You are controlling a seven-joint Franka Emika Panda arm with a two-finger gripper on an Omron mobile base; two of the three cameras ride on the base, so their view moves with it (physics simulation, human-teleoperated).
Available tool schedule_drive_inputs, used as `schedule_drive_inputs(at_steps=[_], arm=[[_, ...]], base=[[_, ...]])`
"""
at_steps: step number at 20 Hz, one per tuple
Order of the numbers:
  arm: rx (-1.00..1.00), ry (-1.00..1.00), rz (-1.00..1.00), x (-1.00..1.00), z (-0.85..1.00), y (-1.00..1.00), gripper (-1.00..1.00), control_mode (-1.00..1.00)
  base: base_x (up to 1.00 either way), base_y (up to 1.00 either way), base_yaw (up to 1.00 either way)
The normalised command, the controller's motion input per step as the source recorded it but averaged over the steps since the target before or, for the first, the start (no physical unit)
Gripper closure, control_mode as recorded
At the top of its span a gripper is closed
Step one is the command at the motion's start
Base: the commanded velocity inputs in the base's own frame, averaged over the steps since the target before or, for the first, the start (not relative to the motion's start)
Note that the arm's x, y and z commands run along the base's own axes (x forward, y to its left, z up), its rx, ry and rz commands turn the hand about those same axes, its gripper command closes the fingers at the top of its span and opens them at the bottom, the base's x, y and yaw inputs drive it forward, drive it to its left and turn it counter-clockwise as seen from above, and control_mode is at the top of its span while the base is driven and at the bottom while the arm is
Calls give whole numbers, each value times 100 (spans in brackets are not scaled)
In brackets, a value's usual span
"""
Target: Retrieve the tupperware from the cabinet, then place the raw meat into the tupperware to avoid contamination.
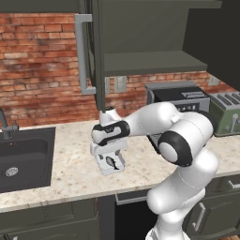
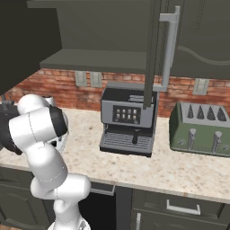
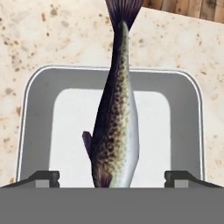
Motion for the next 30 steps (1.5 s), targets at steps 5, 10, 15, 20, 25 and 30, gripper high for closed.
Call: schedule_drive_inputs(at_steps=[5,10,15,20,25,30], arm=[[-5,-1,0,0,20,1,-100,-100],[-5,-1,-2,-11,33,-7,-100,-100],[0,0,-9,-21,25,-33,-100,-100],[0,-3,-8,-25,25,-40,-100,-100],[2,-4,-1,-25,30,-42,-100,-100],[12,0,2,-8,0,-53,-100,-100]], base=[[0,0,0],[0,0,0],[0,0,0],[0,0,0],[0,0,0],[0,0,0]])
